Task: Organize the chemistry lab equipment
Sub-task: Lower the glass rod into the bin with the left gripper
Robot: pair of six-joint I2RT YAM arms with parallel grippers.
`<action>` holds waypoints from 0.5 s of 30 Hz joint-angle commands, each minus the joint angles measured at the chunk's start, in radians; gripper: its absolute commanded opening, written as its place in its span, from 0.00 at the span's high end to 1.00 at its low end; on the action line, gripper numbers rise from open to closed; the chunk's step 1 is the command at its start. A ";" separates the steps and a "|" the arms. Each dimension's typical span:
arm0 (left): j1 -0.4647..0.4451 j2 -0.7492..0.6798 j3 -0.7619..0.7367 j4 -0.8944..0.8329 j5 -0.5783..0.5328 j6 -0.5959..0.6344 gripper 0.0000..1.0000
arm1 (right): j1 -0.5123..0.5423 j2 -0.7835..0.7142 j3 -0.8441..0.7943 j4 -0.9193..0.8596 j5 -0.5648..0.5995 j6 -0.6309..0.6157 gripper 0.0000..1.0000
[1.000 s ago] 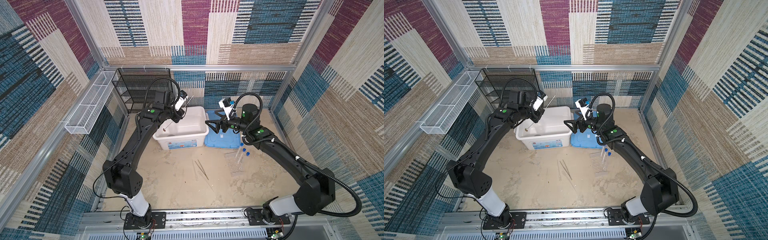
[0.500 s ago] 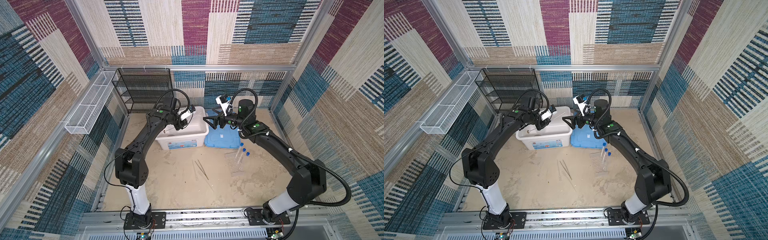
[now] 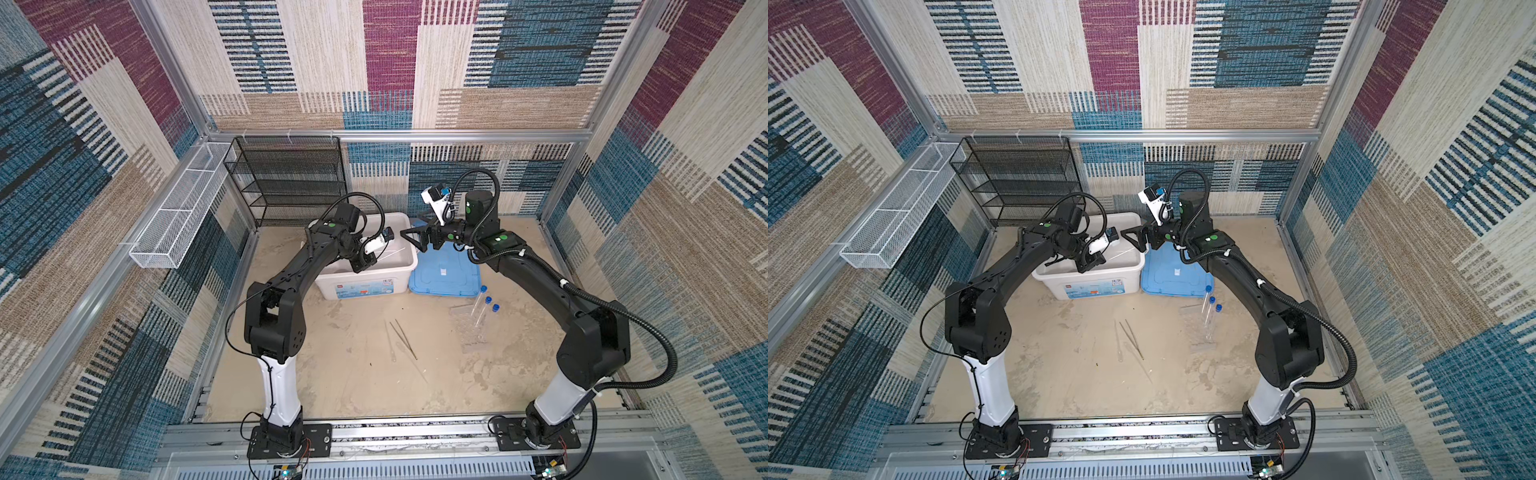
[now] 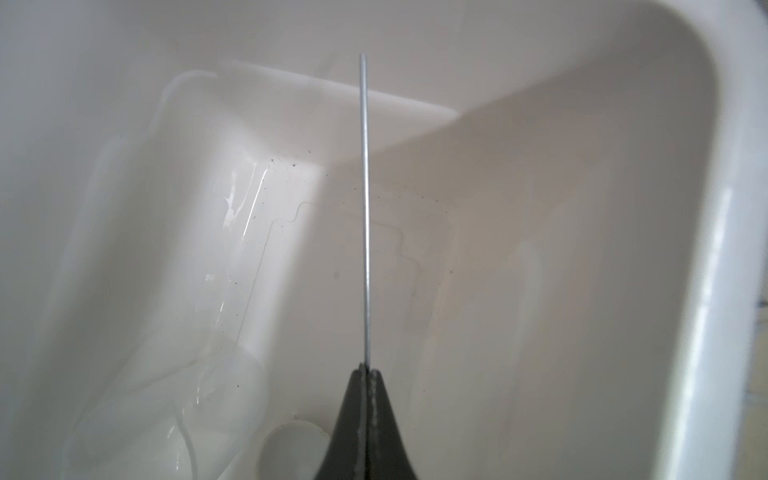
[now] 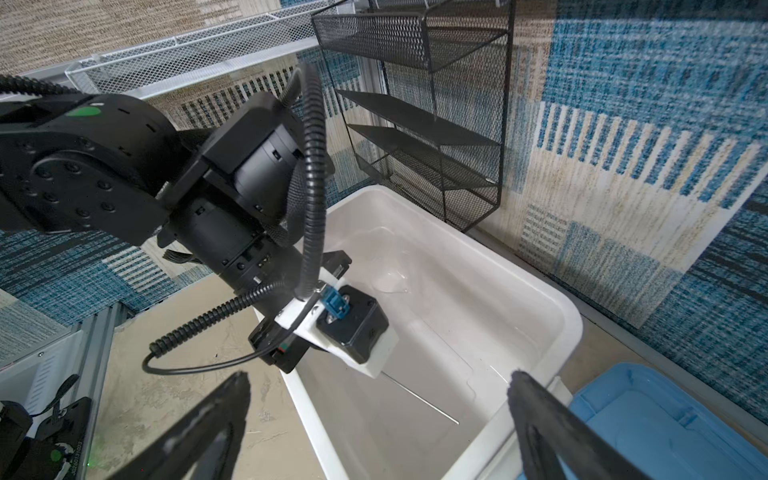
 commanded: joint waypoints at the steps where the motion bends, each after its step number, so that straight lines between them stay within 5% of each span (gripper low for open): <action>1: -0.003 0.017 0.004 -0.021 0.022 0.051 1.00 | -0.001 0.026 0.028 -0.028 -0.022 -0.023 0.03; 15: -0.016 0.112 0.014 -0.021 -0.001 0.037 1.00 | 0.000 0.077 0.044 -0.042 0.005 -0.026 0.04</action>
